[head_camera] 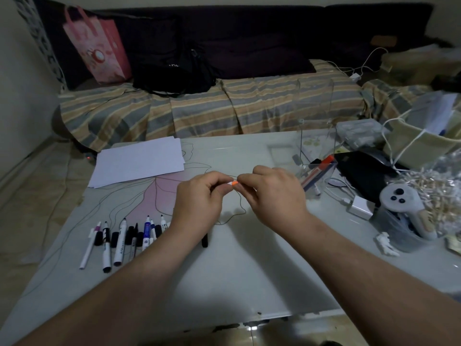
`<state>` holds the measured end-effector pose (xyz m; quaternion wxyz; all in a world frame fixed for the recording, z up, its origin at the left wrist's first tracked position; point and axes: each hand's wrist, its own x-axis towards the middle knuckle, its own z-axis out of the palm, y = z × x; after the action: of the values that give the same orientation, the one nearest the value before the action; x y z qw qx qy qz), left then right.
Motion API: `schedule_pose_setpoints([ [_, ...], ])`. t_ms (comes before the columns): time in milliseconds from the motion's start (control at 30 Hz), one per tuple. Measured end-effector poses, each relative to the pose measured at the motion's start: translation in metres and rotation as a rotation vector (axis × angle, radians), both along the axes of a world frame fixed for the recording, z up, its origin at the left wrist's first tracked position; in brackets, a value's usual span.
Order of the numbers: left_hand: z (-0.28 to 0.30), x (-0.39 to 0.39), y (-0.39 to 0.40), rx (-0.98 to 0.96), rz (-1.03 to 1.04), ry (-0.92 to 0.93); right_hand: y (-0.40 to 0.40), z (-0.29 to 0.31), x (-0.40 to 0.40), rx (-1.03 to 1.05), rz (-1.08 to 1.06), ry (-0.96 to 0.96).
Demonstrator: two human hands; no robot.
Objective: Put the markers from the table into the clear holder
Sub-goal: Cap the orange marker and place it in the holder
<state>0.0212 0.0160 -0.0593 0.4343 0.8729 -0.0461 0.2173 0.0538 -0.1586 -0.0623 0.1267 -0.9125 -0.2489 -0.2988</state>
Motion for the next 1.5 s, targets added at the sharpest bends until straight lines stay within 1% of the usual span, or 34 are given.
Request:
schedule_pose_setpoints([
  [100,-0.004,0.002,-0.001,0.061,0.000,-0.012,0.002,-0.003,0.001,-0.034,-0.030,0.062],
  [167,-0.011,0.003,-0.004,0.077,0.019,0.042,0.003,-0.004,0.001,-0.067,-0.071,0.186],
  [200,-0.014,0.003,-0.005,0.048,0.031,0.091,0.002,-0.005,0.003,-0.073,-0.072,0.254],
  [267,-0.018,0.002,-0.010,-0.080,0.026,0.183,-0.003,-0.002,0.009,-0.092,-0.001,0.424],
  [300,-0.019,0.002,-0.013,-0.167,-0.002,0.210,-0.008,0.003,0.013,-0.058,0.068,0.488],
  [333,-0.019,0.002,-0.015,-0.247,-0.040,0.226,-0.016,0.010,0.018,0.024,0.126,0.490],
  [367,-0.020,0.002,-0.016,-0.292,-0.081,0.240,-0.026,0.018,0.025,0.148,0.127,0.442],
  [400,-0.021,0.003,-0.016,-0.279,-0.114,0.255,-0.037,0.028,0.034,0.295,0.057,0.364],
  [433,-0.024,0.004,-0.015,-0.194,-0.128,0.267,-0.051,0.040,0.041,0.443,-0.046,0.297],
  [500,-0.034,0.006,-0.010,0.117,-0.151,0.289,-0.079,0.056,0.050,0.727,-0.199,0.275],
  [533,-0.039,0.007,-0.008,0.258,-0.180,0.308,-0.090,0.057,0.053,0.812,-0.246,0.286],
  [567,-0.044,0.007,-0.006,0.356,-0.214,0.336,-0.097,0.054,0.055,0.816,-0.285,0.291],
  [600,-0.050,0.008,-0.004,0.414,-0.243,0.367,-0.102,0.048,0.057,0.761,-0.322,0.289],
  [667,-0.058,0.007,-0.004,0.470,-0.269,0.421,-0.103,0.033,0.059,0.587,-0.364,0.299],
  [733,-0.066,0.006,-0.003,0.500,-0.270,0.432,-0.102,0.019,0.060,0.410,-0.402,0.306],
  [833,-0.073,0.006,-0.001,0.520,-0.290,0.473,-0.104,0.004,0.064,0.230,-0.441,0.325],
  [967,-0.072,0.013,0.010,0.487,-0.251,0.461,-0.110,-0.004,0.069,0.143,-0.447,0.427],
  [1033,-0.067,0.017,0.021,0.442,-0.188,0.473,-0.109,-0.002,0.065,0.136,-0.440,0.379],
  [1100,-0.064,0.022,0.036,0.384,-0.105,0.499,-0.101,0.001,0.056,0.177,-0.440,0.283],
  [1167,-0.061,0.024,0.051,0.363,0.001,0.530,-0.082,0.002,0.048,0.203,-0.390,0.239],
  [1200,-0.059,0.023,0.057,0.380,0.057,0.539,-0.069,-0.002,0.044,0.188,-0.337,0.278],
  [1267,-0.055,0.021,0.068,0.424,0.134,0.535,-0.036,-0.016,0.034,0.113,-0.165,0.443],
  [1333,-0.054,0.019,0.075,0.457,0.170,0.528,0.001,-0.036,0.017,-0.016,0.028,0.637],
  [1400,-0.054,0.019,0.079,0.480,0.188,0.536,0.032,-0.054,-0.002,-0.173,0.174,0.799],
  [1433,-0.056,0.018,0.079,0.491,0.191,0.542,0.044,-0.062,-0.010,-0.239,0.214,0.843],
  [1500,-0.059,0.017,0.079,0.534,0.184,0.545,0.060,-0.073,-0.020,-0.330,0.244,0.865],
])
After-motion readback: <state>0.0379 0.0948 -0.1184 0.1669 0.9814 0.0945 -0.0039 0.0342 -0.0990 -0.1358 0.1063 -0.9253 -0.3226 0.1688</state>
